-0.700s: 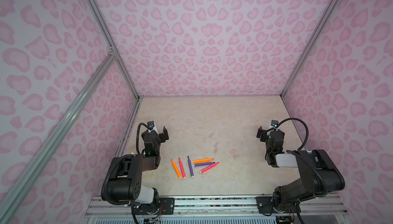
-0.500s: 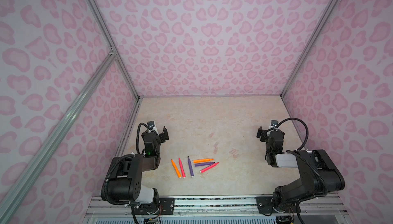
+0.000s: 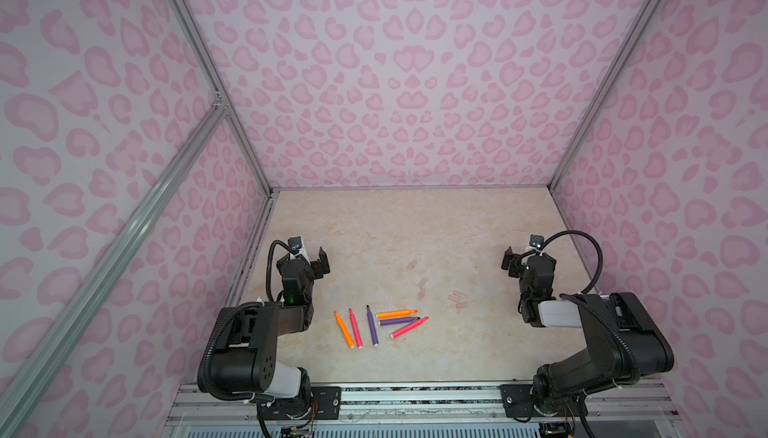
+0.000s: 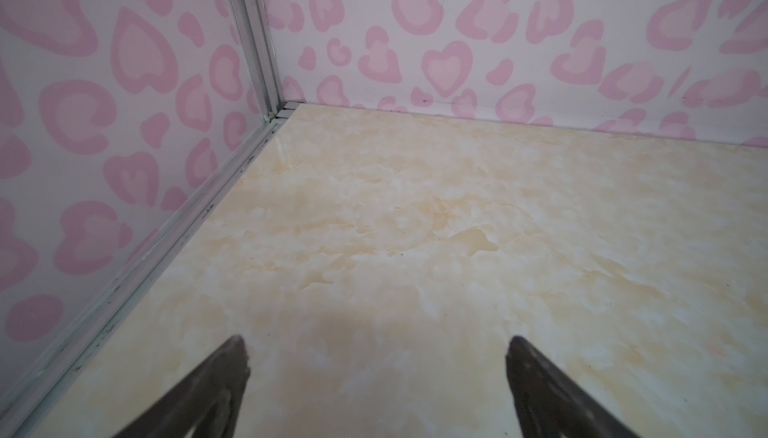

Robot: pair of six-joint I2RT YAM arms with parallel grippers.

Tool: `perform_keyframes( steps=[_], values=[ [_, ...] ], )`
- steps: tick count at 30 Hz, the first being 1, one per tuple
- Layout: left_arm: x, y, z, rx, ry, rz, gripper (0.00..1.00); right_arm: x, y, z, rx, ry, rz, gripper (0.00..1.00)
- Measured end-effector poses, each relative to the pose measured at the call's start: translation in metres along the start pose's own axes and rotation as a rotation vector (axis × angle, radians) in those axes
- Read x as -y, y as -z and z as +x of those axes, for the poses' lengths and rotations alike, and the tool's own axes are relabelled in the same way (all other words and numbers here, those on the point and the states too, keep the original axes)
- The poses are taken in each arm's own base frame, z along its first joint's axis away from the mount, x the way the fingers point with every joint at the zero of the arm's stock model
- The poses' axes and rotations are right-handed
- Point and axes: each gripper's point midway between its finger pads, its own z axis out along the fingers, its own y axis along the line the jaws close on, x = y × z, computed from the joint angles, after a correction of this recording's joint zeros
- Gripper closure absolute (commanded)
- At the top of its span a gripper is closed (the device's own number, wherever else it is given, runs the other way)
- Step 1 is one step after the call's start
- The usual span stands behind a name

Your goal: Insert the pens into the pen caps

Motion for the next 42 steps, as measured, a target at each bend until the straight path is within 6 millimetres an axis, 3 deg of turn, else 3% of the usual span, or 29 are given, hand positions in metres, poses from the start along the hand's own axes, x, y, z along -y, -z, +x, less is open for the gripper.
perform_keyframes(
  steps=[16, 19, 20, 22, 26, 29, 31, 33, 35, 39, 42],
  values=[
    [-0.001, 0.002, 0.0, -0.006, -0.001, -0.002, 0.02, -0.001, 0.005, -0.004, 0.012, 0.003, 0.003, 0.01],
    [-0.003, 0.012, -0.026, 0.036, 0.009, -0.018, 0.02, -0.003, 0.014, -0.037, 0.051, -0.005, 0.016, 0.01],
    [-0.005, 0.018, -0.041, 0.076, 0.029, -0.032, 0.02, -0.001, 0.017, -0.062, 0.09, -0.035, 0.024, 0.01],
    [-0.01, 0.029, -0.059, 0.123, 0.063, -0.051, 0.02, 0.006, 0.021, -0.087, 0.122, -0.075, 0.046, 0.01],
    [-0.012, 0.053, -0.085, 0.179, 0.125, -0.04, 0.02, 0.021, 0.026, -0.092, 0.025, -0.173, 0.123, 0.01],
    [-0.008, 0.07, -0.111, 0.21, 0.167, 0.003, 0.02, 0.026, 0.032, -0.112, -0.024, -0.253, 0.159, 0.01],
    [-0.007, 0.085, -0.128, 0.222, 0.21, 0.024, 0.02, 0.029, 0.039, -0.107, -0.067, -0.306, 0.148, 0.01],
    [-0.006, 0.102, -0.141, 0.224, 0.236, 0.048, 0.02, 0.029, 0.054, -0.09, -0.121, -0.36, 0.114, 0.0],
    [-0.002, 0.12, -0.149, 0.232, 0.261, 0.092, 0.02, 0.015, 0.072, -0.08, -0.144, -0.42, 0.032, 0.0],
    [0.005, 0.171, -0.162, 0.286, 0.323, 0.196, 0.02, -0.036, 0.115, -0.077, -0.152, -0.474, -0.195, 0.0],
    [-0.002, 0.209, -0.173, 0.33, 0.41, 0.214, 0.02, -0.072, 0.152, -0.079, -0.142, -0.458, -0.36, 0.01]
  ],
)
